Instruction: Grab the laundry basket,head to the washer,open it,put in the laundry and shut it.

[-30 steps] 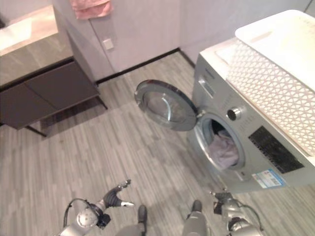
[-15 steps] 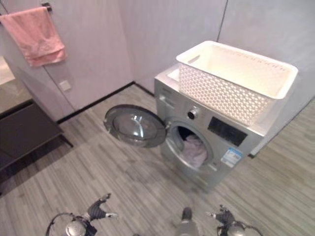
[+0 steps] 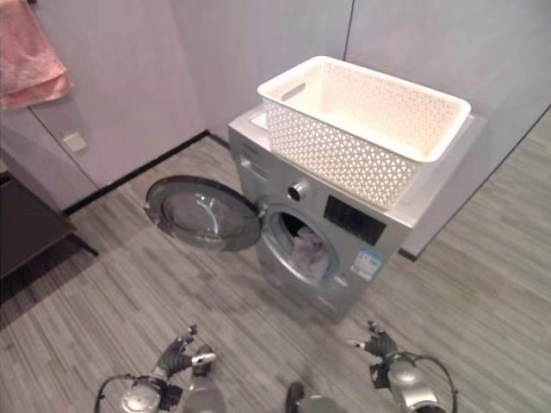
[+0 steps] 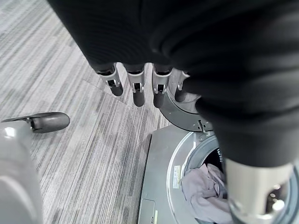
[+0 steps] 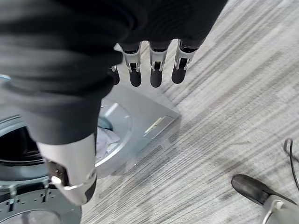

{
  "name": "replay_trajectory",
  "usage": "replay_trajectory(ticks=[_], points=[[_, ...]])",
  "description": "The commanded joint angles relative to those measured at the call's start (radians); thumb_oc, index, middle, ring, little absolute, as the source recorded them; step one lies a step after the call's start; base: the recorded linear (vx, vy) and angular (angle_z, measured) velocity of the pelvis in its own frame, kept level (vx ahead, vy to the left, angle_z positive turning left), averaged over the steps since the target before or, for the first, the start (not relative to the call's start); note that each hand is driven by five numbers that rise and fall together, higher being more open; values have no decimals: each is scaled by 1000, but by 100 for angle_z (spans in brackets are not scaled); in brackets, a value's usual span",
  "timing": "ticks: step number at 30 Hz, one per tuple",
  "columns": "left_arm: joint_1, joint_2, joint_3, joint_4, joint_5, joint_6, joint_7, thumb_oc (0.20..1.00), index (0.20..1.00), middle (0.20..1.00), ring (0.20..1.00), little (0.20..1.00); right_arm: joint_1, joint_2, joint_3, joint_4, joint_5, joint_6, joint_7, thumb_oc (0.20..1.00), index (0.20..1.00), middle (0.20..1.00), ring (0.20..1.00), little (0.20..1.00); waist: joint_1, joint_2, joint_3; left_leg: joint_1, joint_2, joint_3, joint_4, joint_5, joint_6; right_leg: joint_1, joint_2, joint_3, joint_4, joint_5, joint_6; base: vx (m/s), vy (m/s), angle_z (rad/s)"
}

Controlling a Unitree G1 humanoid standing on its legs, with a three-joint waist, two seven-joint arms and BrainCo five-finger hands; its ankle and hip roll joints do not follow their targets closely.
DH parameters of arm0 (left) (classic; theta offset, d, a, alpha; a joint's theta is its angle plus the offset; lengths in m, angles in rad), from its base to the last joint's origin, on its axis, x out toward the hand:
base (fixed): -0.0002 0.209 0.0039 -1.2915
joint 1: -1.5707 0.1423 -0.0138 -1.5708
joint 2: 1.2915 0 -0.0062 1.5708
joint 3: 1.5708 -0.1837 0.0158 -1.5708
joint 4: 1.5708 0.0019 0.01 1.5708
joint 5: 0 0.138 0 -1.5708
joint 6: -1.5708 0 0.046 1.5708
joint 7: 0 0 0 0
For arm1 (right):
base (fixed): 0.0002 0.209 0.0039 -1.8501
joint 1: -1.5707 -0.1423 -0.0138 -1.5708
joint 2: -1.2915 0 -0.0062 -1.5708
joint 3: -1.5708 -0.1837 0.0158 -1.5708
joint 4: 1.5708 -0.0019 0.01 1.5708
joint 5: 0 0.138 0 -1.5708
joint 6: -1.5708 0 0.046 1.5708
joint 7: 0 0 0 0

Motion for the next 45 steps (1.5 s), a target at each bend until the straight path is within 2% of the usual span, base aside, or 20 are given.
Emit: replay_trajectory(ticks=[1, 3, 4, 5, 7, 10, 12, 17, 18, 19, 20, 22, 23, 27, 36, 38, 43, 45], points=[[23, 60, -31, -94, -28, -46, 4, 1000, 1000, 1000, 1000, 1000, -17, -5, -11, -47, -5, -38, -24, 1000, 1000, 1000, 1000, 1000, 7, -3, 10, -30, -74, 62, 118, 61, 28, 79, -188, 67, -3, -57, 135, 130, 277, -3], [20, 71, -31, -107, -29, -53, 17, 1000, 1000, 1000, 1000, 1000, -37, 14, 4, -45, -13, -37, -23, 1000, 1000, 1000, 1000, 1000, 15, -5, 23, -33, -106, 68, 139, 34, 36, 67, -222, 75, -16, -28, 159, 110, 213, 7], [20, 72, -31, -107, -29, -53, 17, 1000, 1000, 1000, 1000, 1000, -38, 14, 4, -44, -13, -37, -23, 1000, 1000, 1000, 1000, 1000, 15, -6, 22, -33, -107, 69, 140, 33, 37, 67, -223, 76, -17, -27, 160, 27, 182, -18], [10, 98, -35, -125, -45, -61, 25, 1000, 1000, 1000, 1000, 1000, -65, 29, 19, -40, -21, -38, -30, 1000, 1000, 1000, 1000, 1000, 24, -7, 44, -62, -130, 89, 151, 28, 42, 45, -249, 73, -43, 3, 176, -31, 151, -27], [-8, 105, -37, -129, -64, -69, 49, 1000, 1000, 1000, 1000, 1000, -115, 44, 43, -15, -33, -38, -53, 1000, 1000, 1000, 1000, 1000, 34, -3, 71, -101, -149, 94, 157, 23, 51, 17, -268, 74, -72, 32, 187, -81, 153, -20], [-26, 111, -55, -181, -104, -86, 77, 1000, 1000, 1000, 1000, 1000, -223, 55, 46, 86, -27, -33, -108, 1000, 1000, 1000, 1000, 1000, 50, 19, 118, -172, -167, 106, 167, 29, 52, -30, -298, 54, -114, 77, 197, -67, 114, 11], [-23, 118, -66, -229, -147, -93, 81, 1000, 1000, 1000, 1000, 1000, -336, 48, 19, 202, 5, -25, -134, 1000, 1000, 1000, 1000, 1000, 78, 38, 142, -207, -180, 110, 167, 25, 56, -57, -311, 45, -131, 98, 204, -15, 93, 15], [-40, 146, -149, -305, -192, -103, 52, 1000, 1000, 1000, 1000, 1000, -561, -99, -52, 413, 24, 9, -191, 1000, 1000, 1000, 1000, 1000, 131, 97, 193, -296, -209, 118, 176, 39, 48, -118, -343, 21, -136, 119, 215, -18, 60, -3], [-45, 150, -164, -321, -192, -102, 52, 1000, 1000, 1000, 1000, 1000, -582, -130, -64, 433, 30, 17, -197, 1000, 1000, 1000, 1000, 1000, 137, 111, 202, -310, -215, 119, 176, 42, 47, -129, -351, 19, -134, 120, 217, -4, 48, 19], [-45, 149, -164, -321, -192, -102, 52, 1000, 1000, 1000, 1000, 1000, -582, -131, -64, 434, 30, 16, -196, 1000, 1000, 1000, 1000, 1000, 138, 112, 201, -311, -215, 119, 176, 42, 47, -130, -351, 19, -133, 120, 217, 16, 64, 18], [-52, 151, -178, -338, -193, -103, 51, 1000, 1000, 1000, 1000, 1000, -606, -193, -81, 465, 30, 22, -206, 1000, 1000, 1000, 1000, 1000, 146, 137, 214, -334, -225, 116, 173, 48, 46, -150, -361, 15, -126, 117, 220, 17, 44, 16], [-65, 144, -191, -322, -200, -101, 56, 1000, 1000, 1000, 1000, 1000, -628, -234, -73, 494, 17, 34, -216, 1000, 1000, 1000, 1000, 1000, 153, 161, 225, -356, -235, 113, 170, 54, 47, -175, -369, 16, -116, 119, 223, 9, 48, 15], [-65, 144, -191, -322, -200, -101, 56, 1000, 1000, 1000, 1000, 1000, -628, -234, -73, 494, 17, 34, -216, 1000, 1000, 1000, 1000, 1000, 153, 161, 225, -357, -235, 113, 170, 54, 47, -175, -369, 16, -116, 119, 223, 13, 33, 16], [-83, 136, -214, -310, -209, -95, 68, 1000, 1000, 1000, 1000, 1000, -684, -295, -78, 574, -6, 67, -218, 1000, 1000, 1000, 1000, 1000, 158, 195, 240, -394, -256, 108, 175, 53, 54, -211, -380, 21, -104, 121, 225, 17, 31, 11], [-116, 110, -233, -312, -226, -104, 86, 1000, 1000, 1000, 1000, 1000, -781, -338, -83, 572, 56, 49, -251, 1000, 1000, 1000, 1000, 1000, 186, 232, 238, -435, -286, 105, 182, 46, 66, -239, -402, 17, -117, 130, 235, 21, 15, 3], [-121, 108, -237, -316, -227, -109, 89, 1000, 1000, 1000, 1000, 1000, -847, -390, -65, 574, 60, 43, -264, 1000, 1000, 1000, 1000, 1000, 208, 257, 227, -454, -303, 102, 175, 49, 66, -253, -413, 15, -121, 134, 239, 70, 20, 19], [-120, 108, -248, -328, -231, -109, 79, 1000, 1000, 1000, 1000, 1000, -901, -453, -42, 605, 34, 61, -265, 1000, 1000, 1000, 1000, 1000, 230, 279, 208, -465, -321, 99, 163, 54, 66, -255, -426, 6, -129, 136, 246, 56, 18, 11], [-118, 107, -253, -340, -245, -107, 66, 1000, 1000, 1000, 1000, 1000, -919, -503, -46, 625, 29, 76, -265, 1000, 1000, 1000, 1000, 1000, 244, 299, 190, -469, -340, 94, 156, 57, 68, -252, -441, -3, -136, 140, 253, 67, 36, 8]])
